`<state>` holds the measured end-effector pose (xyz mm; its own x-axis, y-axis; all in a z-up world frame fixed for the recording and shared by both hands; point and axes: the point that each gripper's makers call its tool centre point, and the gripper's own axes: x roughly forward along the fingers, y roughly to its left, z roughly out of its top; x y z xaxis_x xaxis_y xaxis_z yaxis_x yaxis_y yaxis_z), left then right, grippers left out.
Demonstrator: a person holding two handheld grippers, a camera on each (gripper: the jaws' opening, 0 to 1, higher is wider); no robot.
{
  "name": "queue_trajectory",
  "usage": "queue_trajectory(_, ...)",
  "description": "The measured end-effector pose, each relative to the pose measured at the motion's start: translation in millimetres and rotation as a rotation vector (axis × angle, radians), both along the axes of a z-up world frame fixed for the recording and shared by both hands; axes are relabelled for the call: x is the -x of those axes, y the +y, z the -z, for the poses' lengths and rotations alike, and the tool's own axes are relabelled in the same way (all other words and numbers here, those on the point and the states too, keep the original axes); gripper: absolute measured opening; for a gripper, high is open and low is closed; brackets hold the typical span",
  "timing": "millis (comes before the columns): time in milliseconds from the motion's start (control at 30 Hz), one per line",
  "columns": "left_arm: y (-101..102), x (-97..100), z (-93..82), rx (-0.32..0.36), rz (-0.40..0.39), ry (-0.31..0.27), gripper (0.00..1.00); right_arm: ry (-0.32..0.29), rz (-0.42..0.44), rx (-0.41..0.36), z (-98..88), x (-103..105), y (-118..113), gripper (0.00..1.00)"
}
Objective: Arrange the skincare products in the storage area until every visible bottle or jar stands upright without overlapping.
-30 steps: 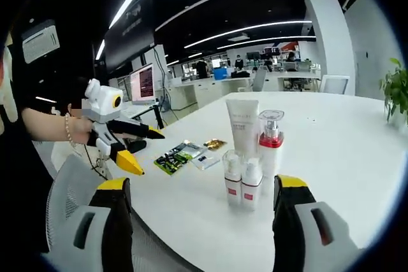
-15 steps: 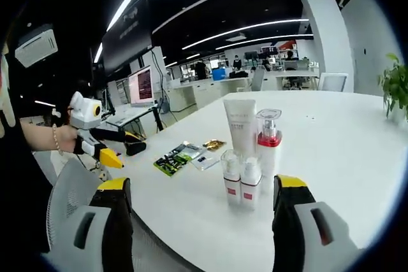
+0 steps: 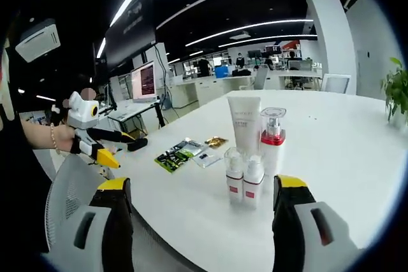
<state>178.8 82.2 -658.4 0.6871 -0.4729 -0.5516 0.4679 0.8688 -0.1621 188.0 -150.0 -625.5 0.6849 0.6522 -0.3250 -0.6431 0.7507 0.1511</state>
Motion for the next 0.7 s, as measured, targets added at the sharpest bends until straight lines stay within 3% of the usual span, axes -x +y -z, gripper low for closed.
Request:
queue_trajectory(333, -9.0, -3.3, -0.9, 0.009, 0.017, 0.004, 0.99, -0.001, 0.006, -0.003, -0.2, -0.2, -1.6, 0.91)
queue_trajectory(700, -9.9, -15.0, 10.7, -0.050, 0.006, 0.030, 0.97, 0.005, 0.008, 0.012, 1.8, 0.5, -1.9, 0.90)
